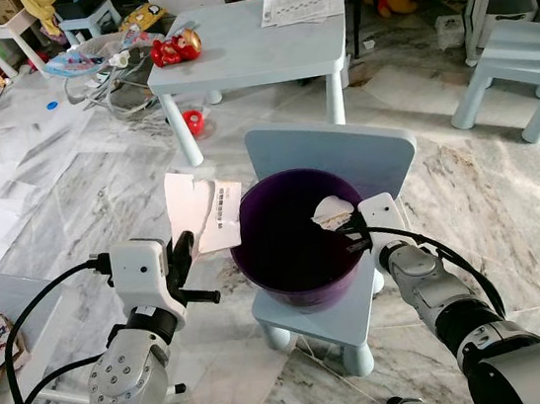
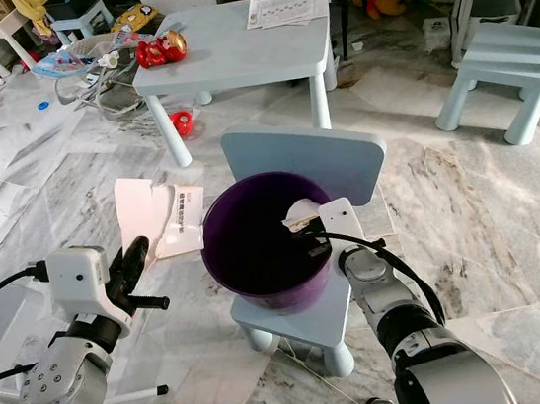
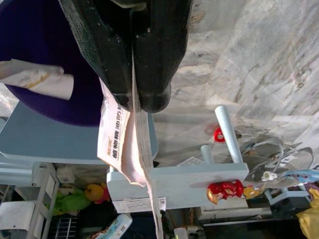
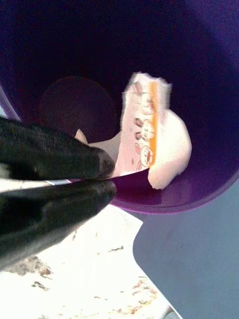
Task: Picking trash to rubbish bin
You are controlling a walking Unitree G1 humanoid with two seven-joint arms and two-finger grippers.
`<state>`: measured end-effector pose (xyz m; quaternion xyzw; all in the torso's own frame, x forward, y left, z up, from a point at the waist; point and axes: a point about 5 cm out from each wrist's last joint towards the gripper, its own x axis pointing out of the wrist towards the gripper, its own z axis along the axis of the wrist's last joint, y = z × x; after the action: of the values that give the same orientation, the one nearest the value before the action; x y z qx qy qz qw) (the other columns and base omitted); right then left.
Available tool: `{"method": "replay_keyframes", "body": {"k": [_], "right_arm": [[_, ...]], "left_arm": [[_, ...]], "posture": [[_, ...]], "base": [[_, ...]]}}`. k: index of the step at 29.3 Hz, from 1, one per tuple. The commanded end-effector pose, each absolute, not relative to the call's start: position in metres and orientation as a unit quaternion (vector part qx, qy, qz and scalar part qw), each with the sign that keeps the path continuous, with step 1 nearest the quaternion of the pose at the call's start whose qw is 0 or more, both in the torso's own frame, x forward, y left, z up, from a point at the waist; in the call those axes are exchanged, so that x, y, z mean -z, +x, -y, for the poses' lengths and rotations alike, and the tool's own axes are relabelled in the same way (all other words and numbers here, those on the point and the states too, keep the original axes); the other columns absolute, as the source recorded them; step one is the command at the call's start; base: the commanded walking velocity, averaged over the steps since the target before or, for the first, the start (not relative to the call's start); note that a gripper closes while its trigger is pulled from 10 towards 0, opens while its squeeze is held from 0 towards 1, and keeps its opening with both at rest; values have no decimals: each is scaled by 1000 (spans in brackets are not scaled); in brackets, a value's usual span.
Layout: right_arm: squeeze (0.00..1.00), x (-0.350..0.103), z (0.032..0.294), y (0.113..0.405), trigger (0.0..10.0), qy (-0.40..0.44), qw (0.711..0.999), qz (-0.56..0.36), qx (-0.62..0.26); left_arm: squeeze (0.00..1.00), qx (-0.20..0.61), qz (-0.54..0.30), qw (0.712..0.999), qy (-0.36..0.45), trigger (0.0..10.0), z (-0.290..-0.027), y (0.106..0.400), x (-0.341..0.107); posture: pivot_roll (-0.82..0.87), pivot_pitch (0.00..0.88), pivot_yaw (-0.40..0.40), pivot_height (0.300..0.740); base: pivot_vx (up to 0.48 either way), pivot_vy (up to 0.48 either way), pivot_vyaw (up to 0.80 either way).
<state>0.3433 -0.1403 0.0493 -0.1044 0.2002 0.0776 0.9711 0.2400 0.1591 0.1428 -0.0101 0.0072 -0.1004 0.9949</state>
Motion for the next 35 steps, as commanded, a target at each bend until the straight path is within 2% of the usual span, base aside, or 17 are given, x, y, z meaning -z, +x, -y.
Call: {"method": "replay_keyframes", "body": {"k": [1,12,17,18,23,25,27,28,29,30,31,32,33,35], "right_arm": [[1000,-54,132,346,10000,-113,971,-188,-96],[1000,-65,121,350,10000,-140,973,-134,-123],[1000,-79,124,354,10000,-123,983,-78,-109],[0,-82,129,353,10000,-97,988,-72,-101],[0,-91,141,345,10000,-63,994,-41,-77],[0,-100,153,324,10000,-43,998,-29,-47],[0,-100,152,306,10000,17,997,-50,-58],[0,-100,152,306,10000,17,997,-50,-58],[0,-100,150,293,10000,34,995,-64,-73],[0,-104,148,274,10000,47,991,-82,-96],[0,-104,148,274,10000,47,991,-82,-96],[0,-110,146,258,10000,48,987,-96,-122],[0,-113,146,249,10000,45,985,-99,-133],[0,-118,146,240,10000,40,982,-107,-148]], "left_arm": [[0,85,-19,996,-8,0,-166,241,-140],[0,88,-16,996,-16,0,-160,244,-139],[0,136,-16,990,-18,0,-144,251,-140],[0,164,-28,986,-22,0,-133,258,-136],[0,198,-35,979,-31,0,-116,271,-131],[0,212,-36,976,-38,0,-105,284,-127],[0,214,-45,975,-44,314,-100,292,-121],[0,214,-45,975,-44,314,-100,292,-121],[0,215,-50,974,-45,1059,-97,298,-118],[0,218,-55,974,-44,1216,-94,307,-112],[0,218,-55,974,-44,1216,-94,307,-112],[0,222,-64,972,-42,2549,-90,315,-105],[0,223,-69,971,-41,3059,-87,319,-101],[0,225,-75,971,-41,3373,-83,324,-96]], "posture": [[72,185,121,740],[60,184,110,740],[43,176,108,740],[16,173,113,740],[-24,173,123,740],[-76,179,134,740],[-117,183,142,740],[-117,183,142,740],[-132,185,143,740],[-169,192,145,740],[-169,192,145,740],[-182,194,145,740],[-205,198,143,740],[-220,201,142,740]], "base": [[0,0,0],[0,0,0],[0,0,0],[0,0,0],[0,0,0],[0,0,0],[0,0,0],[0,0,0],[0,0,0],[0,0,0],[0,0,0],[0,0,0],[0,0,0],[0,0,0]]}}
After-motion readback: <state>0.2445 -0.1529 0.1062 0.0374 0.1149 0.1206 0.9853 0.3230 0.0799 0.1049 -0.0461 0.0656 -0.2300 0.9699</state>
